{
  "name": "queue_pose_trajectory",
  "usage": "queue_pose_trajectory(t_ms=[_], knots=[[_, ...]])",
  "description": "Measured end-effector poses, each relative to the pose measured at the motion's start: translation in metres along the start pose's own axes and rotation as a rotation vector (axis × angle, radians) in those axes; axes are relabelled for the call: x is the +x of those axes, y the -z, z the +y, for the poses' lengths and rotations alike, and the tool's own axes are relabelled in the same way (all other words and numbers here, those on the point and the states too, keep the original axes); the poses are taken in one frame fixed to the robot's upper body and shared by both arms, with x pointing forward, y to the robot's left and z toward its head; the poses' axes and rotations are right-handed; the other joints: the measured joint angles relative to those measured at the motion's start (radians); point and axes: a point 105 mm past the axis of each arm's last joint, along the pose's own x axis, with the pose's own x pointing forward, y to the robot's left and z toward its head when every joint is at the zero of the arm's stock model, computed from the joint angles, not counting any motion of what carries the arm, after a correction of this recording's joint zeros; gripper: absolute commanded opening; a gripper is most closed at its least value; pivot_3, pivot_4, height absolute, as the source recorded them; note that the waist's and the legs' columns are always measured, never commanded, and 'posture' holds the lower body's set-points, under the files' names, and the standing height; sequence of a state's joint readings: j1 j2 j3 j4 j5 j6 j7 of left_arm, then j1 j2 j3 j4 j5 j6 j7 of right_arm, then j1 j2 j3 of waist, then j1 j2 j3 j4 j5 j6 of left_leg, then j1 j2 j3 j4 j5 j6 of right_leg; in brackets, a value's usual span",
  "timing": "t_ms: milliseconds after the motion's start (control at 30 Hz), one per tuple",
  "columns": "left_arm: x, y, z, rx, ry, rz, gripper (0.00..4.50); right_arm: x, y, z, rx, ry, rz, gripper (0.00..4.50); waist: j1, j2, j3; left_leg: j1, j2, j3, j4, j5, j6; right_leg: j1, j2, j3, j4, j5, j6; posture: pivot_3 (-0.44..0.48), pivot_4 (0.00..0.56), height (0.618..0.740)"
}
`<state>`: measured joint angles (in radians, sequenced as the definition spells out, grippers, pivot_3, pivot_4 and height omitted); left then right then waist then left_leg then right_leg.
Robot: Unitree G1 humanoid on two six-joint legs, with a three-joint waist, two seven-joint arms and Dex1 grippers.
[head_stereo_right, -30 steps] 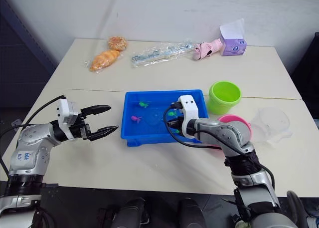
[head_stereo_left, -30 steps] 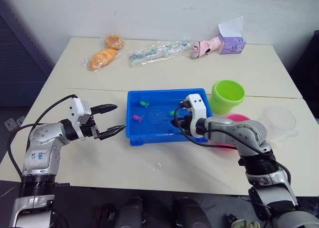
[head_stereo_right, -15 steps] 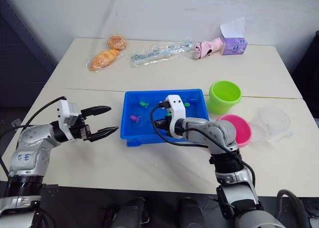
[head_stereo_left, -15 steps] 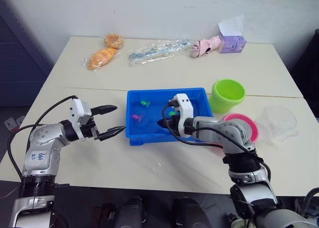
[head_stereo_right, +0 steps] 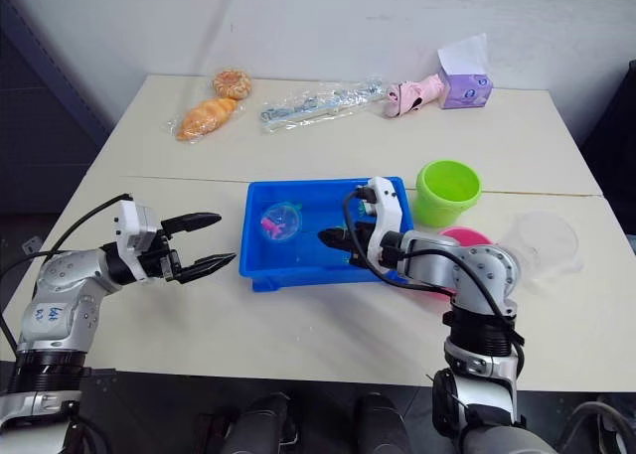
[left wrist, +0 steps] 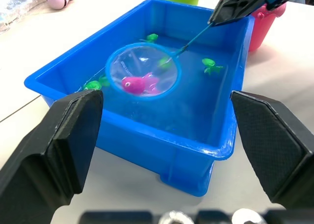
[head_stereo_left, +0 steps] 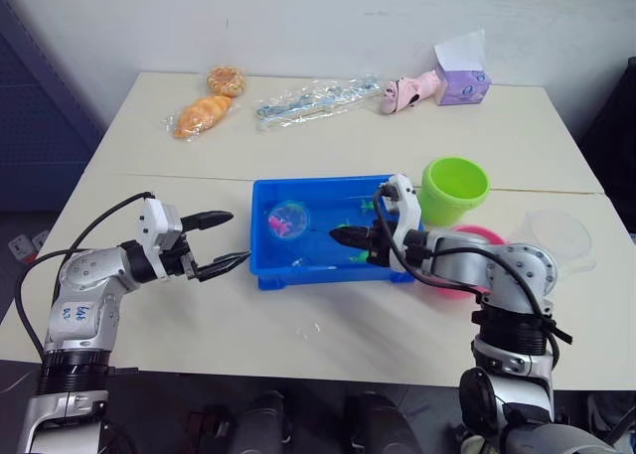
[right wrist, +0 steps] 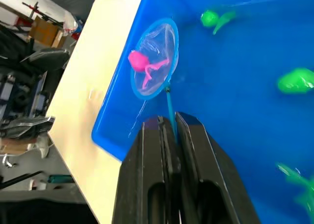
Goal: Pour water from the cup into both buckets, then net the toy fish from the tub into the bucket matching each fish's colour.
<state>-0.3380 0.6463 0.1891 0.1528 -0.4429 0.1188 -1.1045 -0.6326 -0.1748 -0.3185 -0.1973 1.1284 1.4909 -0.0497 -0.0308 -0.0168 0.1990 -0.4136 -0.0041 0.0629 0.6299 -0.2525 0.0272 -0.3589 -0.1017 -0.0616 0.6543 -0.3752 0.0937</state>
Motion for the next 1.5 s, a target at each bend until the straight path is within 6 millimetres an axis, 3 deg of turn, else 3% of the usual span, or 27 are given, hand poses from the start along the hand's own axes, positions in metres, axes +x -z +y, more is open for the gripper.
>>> queue_pose_trajectory(t_ms=[200,433,767,967,1167,1500], knots=[[0.010,-0.008,0.001,0.021,0.047,-0.014,4.46,-0.039,-0.002,-0.010,0.042,0.033,-0.089,0.00,0.004,0.000,0.000,-0.003,0.000,-0.001,0.001,0.000,0.001,-0.001,0.000,-0.001,-0.001,0.000,0.000,0.000,0.150,0.740],[0.045,-0.022,-0.012,0.034,0.197,-0.069,4.46,-0.105,0.002,-0.011,0.094,0.167,-0.228,0.00,0.004,0.000,0.000,-0.007,-0.001,-0.001,0.003,0.000,0.003,-0.001,0.000,-0.003,-0.004,0.000,0.001,0.000,0.150,0.740],[0.093,-0.044,-0.031,0.037,0.423,-0.158,4.46,-0.180,0.026,-0.016,0.128,0.430,-0.400,0.00,0.021,0.000,0.000,-0.007,0.000,-0.002,0.004,0.001,0.003,0.002,0.003,-0.003,-0.008,0.002,0.003,0.000,0.150,0.740],[0.107,-0.042,-0.039,0.011,0.515,-0.168,4.46,-0.220,0.039,-0.014,0.131,0.574,-0.462,0.00,0.031,0.000,0.000,-0.006,0.000,-0.002,0.004,0.001,0.003,0.003,0.003,-0.002,-0.011,0.002,0.005,0.000,0.150,0.740],[0.113,-0.041,-0.043,0.012,0.556,-0.175,4.46,-0.236,0.047,-0.016,0.131,0.671,-0.459,0.00,0.031,0.000,0.000,-0.006,0.000,-0.002,0.004,0.001,0.004,0.002,0.003,-0.001,-0.012,0.002,0.004,0.000,0.150,0.740],[0.115,-0.042,-0.046,0.017,0.570,-0.187,4.46,-0.239,0.055,-0.030,-0.087,0.797,-0.369,0.00,0.033,0.000,0.000,-0.006,0.000,-0.002,0.005,0.002,0.003,0.002,0.003,-0.001,-0.012,0.002,0.004,0.000,0.150,0.740]])
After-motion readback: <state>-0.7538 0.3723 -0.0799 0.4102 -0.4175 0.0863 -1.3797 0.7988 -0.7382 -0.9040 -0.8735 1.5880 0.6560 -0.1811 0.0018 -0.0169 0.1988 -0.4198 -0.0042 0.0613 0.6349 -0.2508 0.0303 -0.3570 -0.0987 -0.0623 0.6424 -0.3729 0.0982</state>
